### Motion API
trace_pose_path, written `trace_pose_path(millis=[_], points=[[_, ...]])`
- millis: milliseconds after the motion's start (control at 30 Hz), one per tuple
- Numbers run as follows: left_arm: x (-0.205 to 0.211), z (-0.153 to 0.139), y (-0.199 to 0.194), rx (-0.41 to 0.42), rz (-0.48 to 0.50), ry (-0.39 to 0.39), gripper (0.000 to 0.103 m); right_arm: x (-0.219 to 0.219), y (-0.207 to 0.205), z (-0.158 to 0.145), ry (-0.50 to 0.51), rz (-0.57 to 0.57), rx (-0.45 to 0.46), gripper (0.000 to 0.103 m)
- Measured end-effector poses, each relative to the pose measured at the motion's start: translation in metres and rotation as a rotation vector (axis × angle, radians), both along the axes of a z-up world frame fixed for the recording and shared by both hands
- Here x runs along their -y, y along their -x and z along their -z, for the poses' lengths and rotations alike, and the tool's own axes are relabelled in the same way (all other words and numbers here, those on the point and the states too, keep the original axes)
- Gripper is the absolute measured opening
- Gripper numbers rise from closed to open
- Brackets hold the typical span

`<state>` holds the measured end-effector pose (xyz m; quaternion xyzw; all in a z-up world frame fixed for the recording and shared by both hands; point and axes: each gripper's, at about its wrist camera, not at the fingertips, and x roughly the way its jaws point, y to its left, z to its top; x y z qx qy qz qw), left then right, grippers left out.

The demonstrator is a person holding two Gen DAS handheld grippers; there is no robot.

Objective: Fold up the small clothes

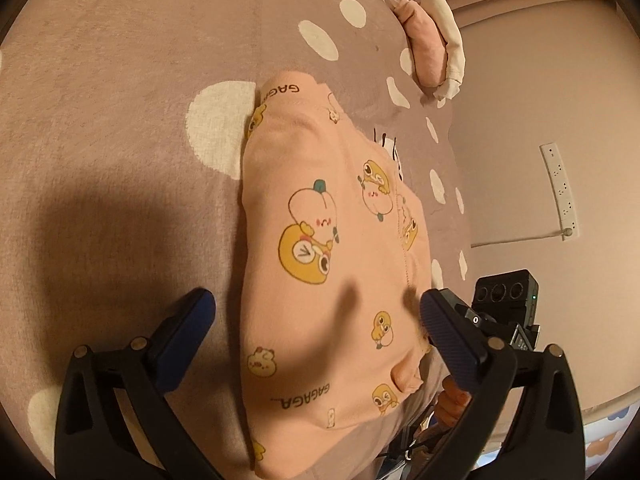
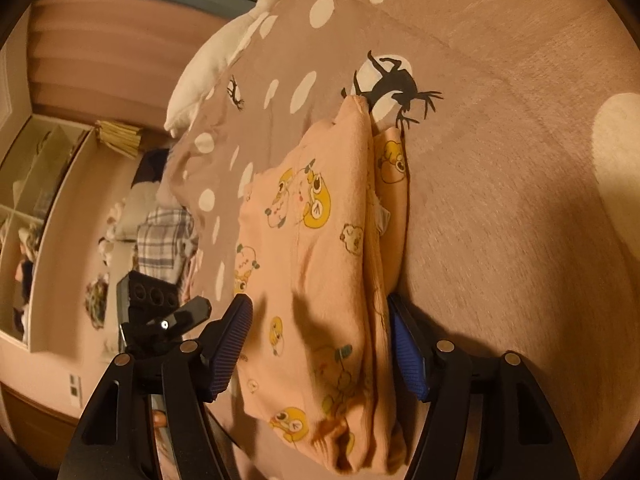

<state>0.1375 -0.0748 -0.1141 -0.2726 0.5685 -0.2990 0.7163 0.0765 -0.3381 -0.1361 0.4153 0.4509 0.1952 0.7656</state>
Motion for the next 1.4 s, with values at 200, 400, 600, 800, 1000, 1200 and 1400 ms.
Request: trace_pose_path(millis=[200,400,600,800,1000,1200,1400], points=[[0.004,0.001,-0.004,-0.004,0.008,0.026,0.102,-0.001,-0.007,0.001,-0.008,-0.006,-0.002,0.067],[0.012,0.001,-0.004,-0.003,0.037,0.032,0.102,0.001,-0.012,0.003,-0.025,-0.008,-0.004,0.067],[0.019,0.001,-0.005,-0.001,0.061,0.02,0.102,0.002,-0.016,0.004,-0.03,-0.015,-0.004,0.067],[0.02,0.001,-0.005,0.003,0.069,0.017,0.102,0.001,-0.02,0.003,-0.024,-0.025,-0.004,0.067],[0.021,0.0,-0.005,0.022,0.057,0.001,0.098,-0.004,-0.024,0.001,0.001,-0.041,0.003,0.067],[0.019,0.001,-0.006,0.032,0.039,-0.028,0.088,-0.006,-0.025,0.0,0.021,-0.051,0.019,0.068],[0.022,0.0,-0.004,0.059,0.054,-0.083,0.08,-0.009,-0.025,-0.001,0.047,-0.055,0.027,0.068]])
